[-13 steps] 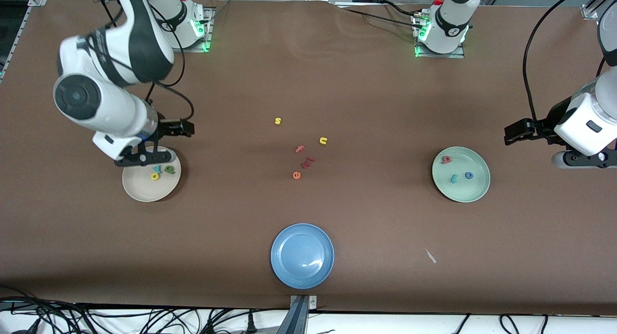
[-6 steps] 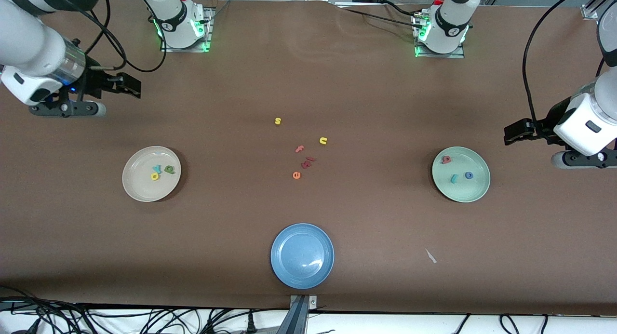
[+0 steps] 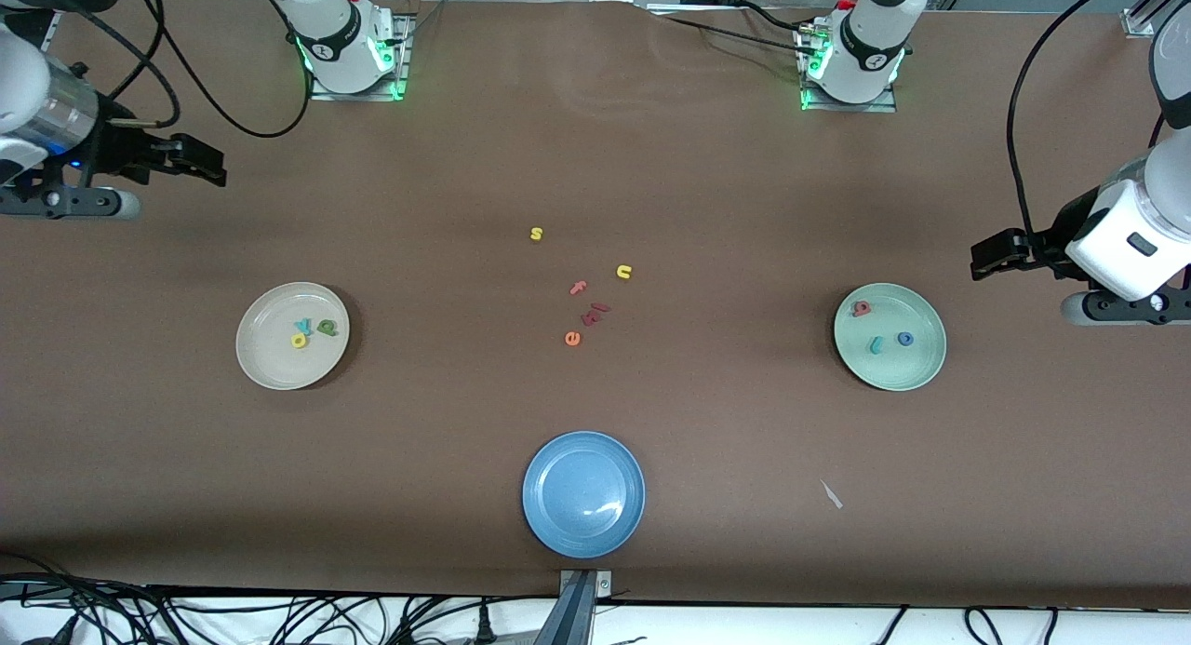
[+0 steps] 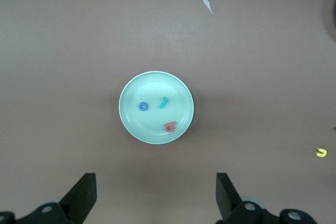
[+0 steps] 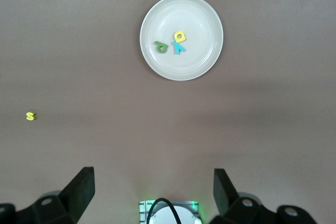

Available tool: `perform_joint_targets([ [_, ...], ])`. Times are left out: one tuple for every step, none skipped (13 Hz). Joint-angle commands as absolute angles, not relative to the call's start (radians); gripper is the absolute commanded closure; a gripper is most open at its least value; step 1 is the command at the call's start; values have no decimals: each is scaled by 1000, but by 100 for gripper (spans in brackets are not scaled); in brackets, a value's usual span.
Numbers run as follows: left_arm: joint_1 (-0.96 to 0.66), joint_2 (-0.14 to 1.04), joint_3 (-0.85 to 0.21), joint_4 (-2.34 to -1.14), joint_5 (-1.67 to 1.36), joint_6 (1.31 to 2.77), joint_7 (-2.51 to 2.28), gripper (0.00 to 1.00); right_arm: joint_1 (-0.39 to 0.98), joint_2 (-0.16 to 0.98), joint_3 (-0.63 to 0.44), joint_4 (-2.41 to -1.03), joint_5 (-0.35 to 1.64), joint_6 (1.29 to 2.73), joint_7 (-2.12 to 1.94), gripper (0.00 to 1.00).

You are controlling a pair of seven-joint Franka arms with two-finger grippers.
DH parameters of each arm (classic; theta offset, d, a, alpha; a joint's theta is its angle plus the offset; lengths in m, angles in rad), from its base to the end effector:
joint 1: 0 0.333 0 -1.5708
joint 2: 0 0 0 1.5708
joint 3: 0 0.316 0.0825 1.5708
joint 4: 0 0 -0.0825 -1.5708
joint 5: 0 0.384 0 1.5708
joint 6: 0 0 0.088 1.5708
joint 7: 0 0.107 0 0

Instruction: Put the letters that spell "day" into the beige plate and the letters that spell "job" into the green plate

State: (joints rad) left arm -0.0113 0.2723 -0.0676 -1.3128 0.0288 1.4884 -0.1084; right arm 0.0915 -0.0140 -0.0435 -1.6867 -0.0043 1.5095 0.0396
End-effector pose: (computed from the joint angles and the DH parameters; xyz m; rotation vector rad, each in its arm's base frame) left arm 0.6255 -0.0401 0.5775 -3.1182 -0.0500 0.1478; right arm 0.5373 0.0252 0.5733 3.1204 0.0133 -0.2547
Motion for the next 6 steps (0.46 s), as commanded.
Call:
perform_joint_targets([
  [-17, 253, -58, -1335, 11, 1496, -94, 0, 58, -23, -38, -1684, -8, 1543, -11, 0],
  [-15, 253, -58, -1335, 11, 1496, -94, 0, 58, -21, -38, -1684, -3, 1546, -8, 0],
  [-15, 253, -58, -1335, 11, 1497, -94, 0, 60, -21, -37, -1684, -8, 1551, -2, 0],
  [-15, 253, -58, -1335, 11, 1496, -94, 0, 66, -20, -37, -1686, -8, 1568, 3, 0],
  [-15, 253, -58, -1335, 11, 1496, -94, 0, 66, -18, -37, -1684, -9, 1583, -3, 0],
  [-15, 253, -60, -1335, 11, 1497, -94, 0, 66, -17, -37, -1684, -11, 1588, -5, 0],
])
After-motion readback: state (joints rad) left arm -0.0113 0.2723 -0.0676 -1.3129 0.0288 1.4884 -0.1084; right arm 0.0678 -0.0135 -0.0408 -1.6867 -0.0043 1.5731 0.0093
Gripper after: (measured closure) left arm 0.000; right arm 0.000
